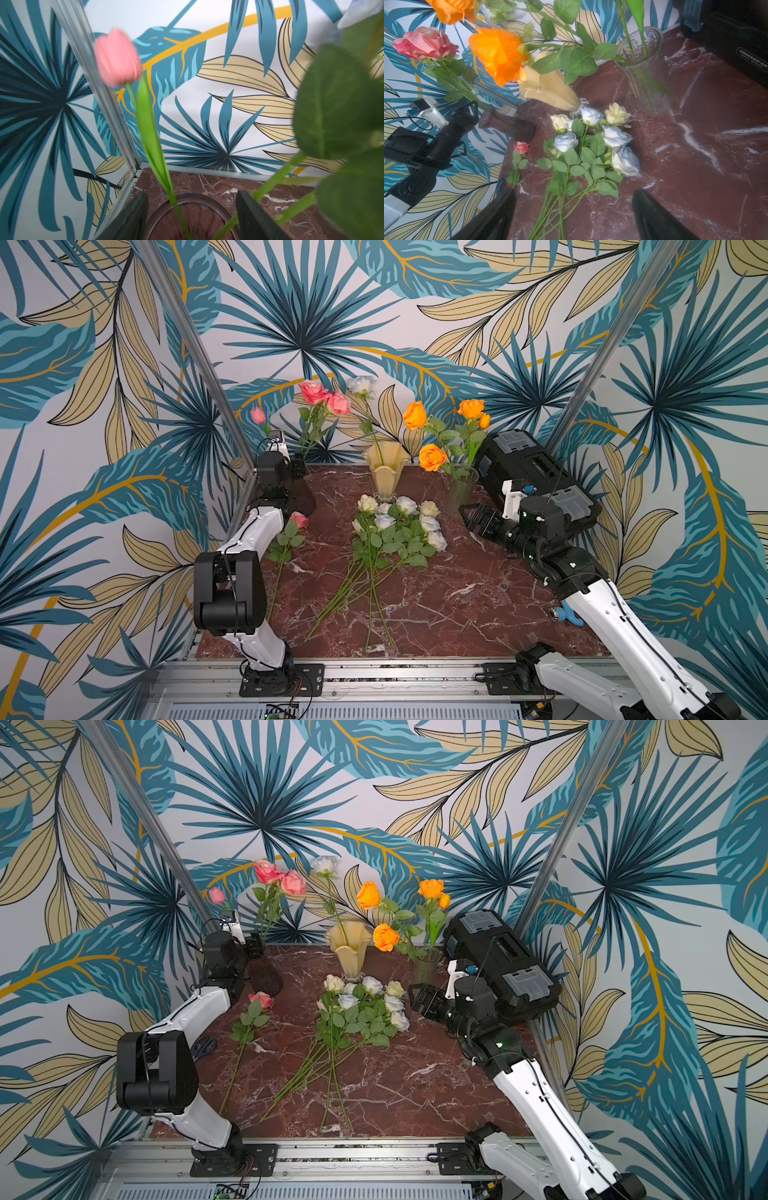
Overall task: Arrange the flowers in different vases according to their variety
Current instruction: Insert the flower into the vase, then pick up the flower at the center of the board.
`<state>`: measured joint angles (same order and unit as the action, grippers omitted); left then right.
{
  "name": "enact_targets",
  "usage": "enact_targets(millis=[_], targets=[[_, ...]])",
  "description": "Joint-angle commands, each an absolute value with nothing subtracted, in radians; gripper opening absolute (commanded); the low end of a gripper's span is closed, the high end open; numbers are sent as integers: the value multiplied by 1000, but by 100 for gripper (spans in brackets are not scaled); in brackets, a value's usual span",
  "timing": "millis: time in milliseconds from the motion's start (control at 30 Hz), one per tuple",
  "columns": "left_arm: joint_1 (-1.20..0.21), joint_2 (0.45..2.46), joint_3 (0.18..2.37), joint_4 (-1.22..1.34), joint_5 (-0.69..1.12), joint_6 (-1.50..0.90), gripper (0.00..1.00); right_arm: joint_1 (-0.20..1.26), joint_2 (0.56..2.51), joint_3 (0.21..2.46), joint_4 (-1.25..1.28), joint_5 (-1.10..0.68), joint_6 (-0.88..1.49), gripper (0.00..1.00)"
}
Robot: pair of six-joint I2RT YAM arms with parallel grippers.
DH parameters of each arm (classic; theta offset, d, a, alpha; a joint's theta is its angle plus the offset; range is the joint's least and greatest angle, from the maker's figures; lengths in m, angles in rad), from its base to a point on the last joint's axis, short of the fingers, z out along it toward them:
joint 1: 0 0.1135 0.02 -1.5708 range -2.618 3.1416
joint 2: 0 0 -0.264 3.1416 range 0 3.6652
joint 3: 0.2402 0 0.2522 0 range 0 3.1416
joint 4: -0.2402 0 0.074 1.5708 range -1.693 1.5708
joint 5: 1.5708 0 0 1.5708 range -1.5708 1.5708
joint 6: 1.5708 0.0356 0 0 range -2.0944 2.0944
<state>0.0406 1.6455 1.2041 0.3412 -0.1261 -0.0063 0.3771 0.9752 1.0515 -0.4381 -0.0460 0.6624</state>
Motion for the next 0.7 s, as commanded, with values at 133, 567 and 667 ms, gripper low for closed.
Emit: enact_targets(millis=[133,567,667], targets=[[38,1561,1143,328,-121,16,82,390,959,1035,-417,-57,671,93],[-36,1277,1143,121,-139,55,100,446,1024,1055,-614,-57,728,99],[-57,1190,1122,43,-150,49,100,504,1068,1071,-645,-59,723,99]])
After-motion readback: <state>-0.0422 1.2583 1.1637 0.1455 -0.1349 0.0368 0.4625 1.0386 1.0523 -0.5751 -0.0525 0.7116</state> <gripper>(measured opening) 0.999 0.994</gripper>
